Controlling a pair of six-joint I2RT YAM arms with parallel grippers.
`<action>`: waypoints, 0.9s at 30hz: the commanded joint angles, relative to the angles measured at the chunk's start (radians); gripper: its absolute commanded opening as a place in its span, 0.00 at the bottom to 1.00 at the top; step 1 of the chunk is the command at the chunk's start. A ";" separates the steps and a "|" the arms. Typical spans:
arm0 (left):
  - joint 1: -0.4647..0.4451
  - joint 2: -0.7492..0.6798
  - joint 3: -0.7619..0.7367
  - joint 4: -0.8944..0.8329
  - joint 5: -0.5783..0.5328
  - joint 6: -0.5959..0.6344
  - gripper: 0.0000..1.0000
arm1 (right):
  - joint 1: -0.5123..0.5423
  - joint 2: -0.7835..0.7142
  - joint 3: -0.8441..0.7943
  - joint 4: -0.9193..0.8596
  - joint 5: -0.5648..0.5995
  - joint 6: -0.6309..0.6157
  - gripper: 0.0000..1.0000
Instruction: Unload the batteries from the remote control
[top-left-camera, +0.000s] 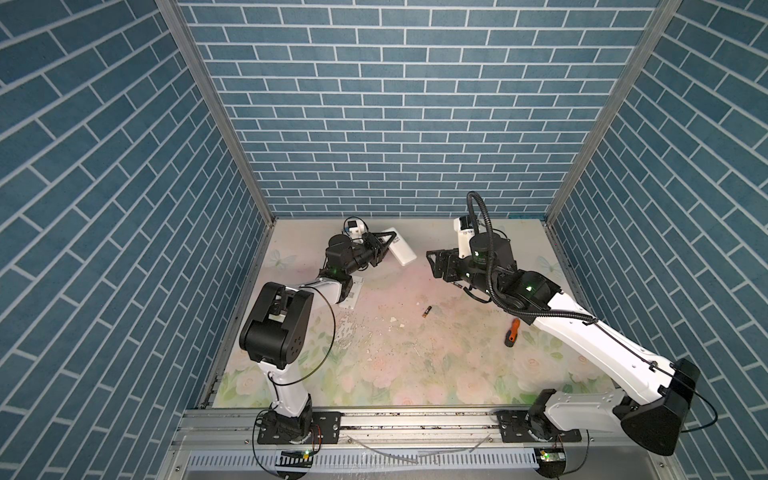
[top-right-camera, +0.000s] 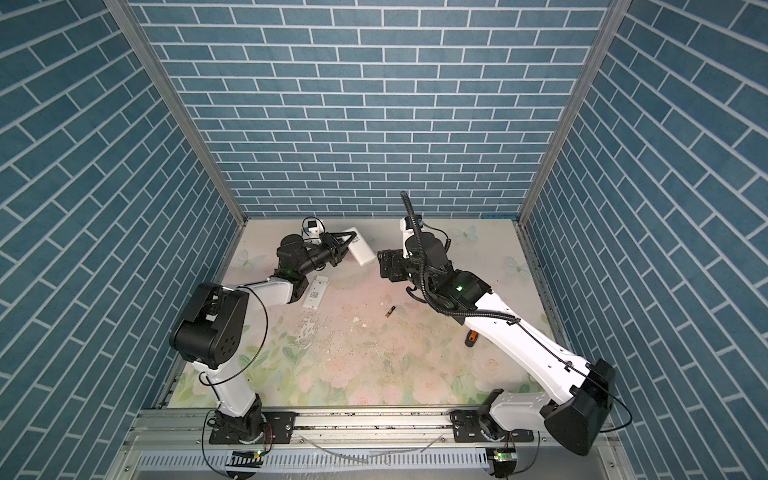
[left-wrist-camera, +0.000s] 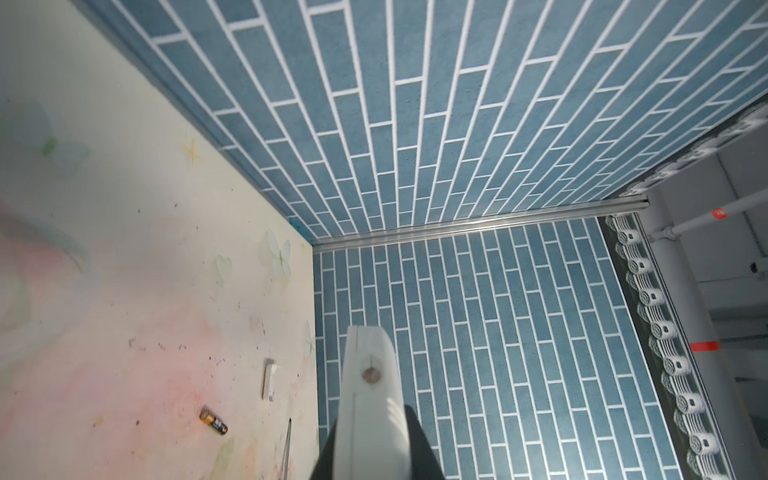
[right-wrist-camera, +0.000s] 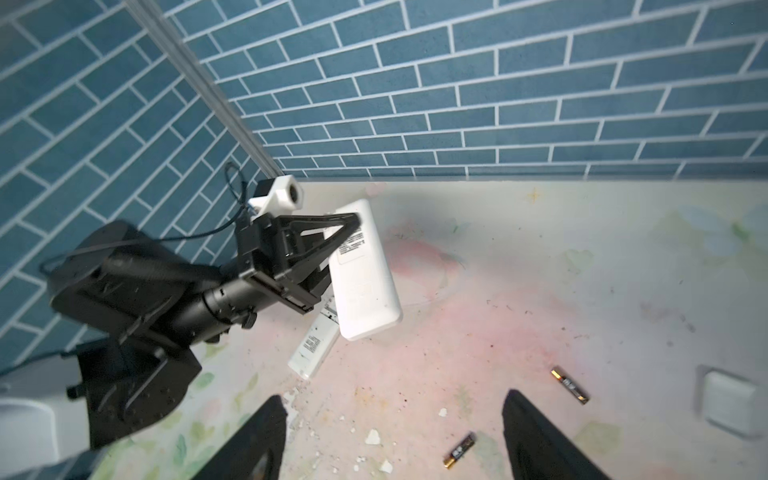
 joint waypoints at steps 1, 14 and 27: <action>-0.010 -0.015 -0.022 0.202 -0.072 0.070 0.00 | -0.014 0.035 -0.043 0.119 -0.041 0.235 0.81; -0.030 0.014 -0.051 0.374 -0.133 0.081 0.00 | -0.058 0.145 -0.164 0.483 -0.147 0.475 0.77; -0.049 -0.028 -0.041 0.334 -0.116 0.131 0.00 | -0.063 0.264 -0.081 0.554 -0.283 0.497 0.66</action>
